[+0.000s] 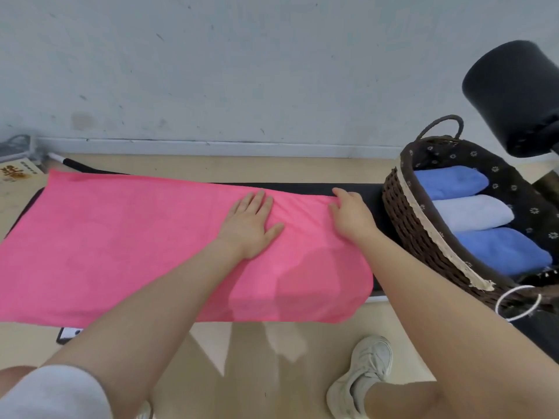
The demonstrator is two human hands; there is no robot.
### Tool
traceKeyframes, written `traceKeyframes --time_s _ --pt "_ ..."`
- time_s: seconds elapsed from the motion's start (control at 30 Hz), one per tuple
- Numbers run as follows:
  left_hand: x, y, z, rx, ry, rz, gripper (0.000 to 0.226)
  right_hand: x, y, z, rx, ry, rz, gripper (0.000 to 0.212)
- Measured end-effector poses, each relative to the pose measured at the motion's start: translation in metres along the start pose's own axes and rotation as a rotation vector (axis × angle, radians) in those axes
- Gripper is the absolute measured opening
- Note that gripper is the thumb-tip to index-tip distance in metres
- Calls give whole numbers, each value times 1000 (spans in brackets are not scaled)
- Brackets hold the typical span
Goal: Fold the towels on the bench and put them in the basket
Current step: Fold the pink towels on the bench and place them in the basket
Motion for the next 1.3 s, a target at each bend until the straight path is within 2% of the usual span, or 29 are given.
traceKeyframes --time_s 0.23,0.47,0.5,0.57,0.63,0.7,0.77,0.83,0.93,1.07,1.17,1.23,1.3 --pt "16 -3 1 37 46 -3 68 35 -3 -7 -344 99 81 33" --pt "47 -6 -2 0 82 -86 69 59 -23 -21 -426 217 25 32" --pt "49 -6 -2 -9 92 -100 69 57 -30 -18 -437 221 -9 35" --pt "50 -6 -2 -22 124 -123 69 48 -53 1 -388 186 -194 45" --pt "50 -8 -4 -42 138 -136 66 29 -78 27 -234 52 -418 51" --pt "46 -8 -8 -113 161 -88 61 10 -84 48 -172 -74 -491 58" --pt "36 -7 -14 -242 224 -9 57 2 -71 58 -282 -62 -485 76" --pt "25 -11 -14 -217 234 0 63 -3 -53 56 -362 -42 -452 85" --pt "15 -22 -1 -8 108 -62 69 -14 -18 48 -380 -72 -337 70" --pt "-9 -28 -1 16 102 -134 80 -37 38 32 -378 -35 -108 63" --pt "-35 -20 3 19 92 -122 95 -55 62 24 -314 -21 21 59" --pt "-51 -7 9 -7 78 -72 96 -68 63 23 -270 -3 21 57" --pt "-66 10 16 -23 69 22 96 -85 58 16 -255 100 -34 48"
Point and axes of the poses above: each hand's wrist, its own x-axis towards the middle knuckle, its own z-axis out of the palm, y = z × x, the point moved 6 cm from there along x, towards the middle knuckle, and after that the axes turned 5 degrees about -x, right-handed, at the moved point
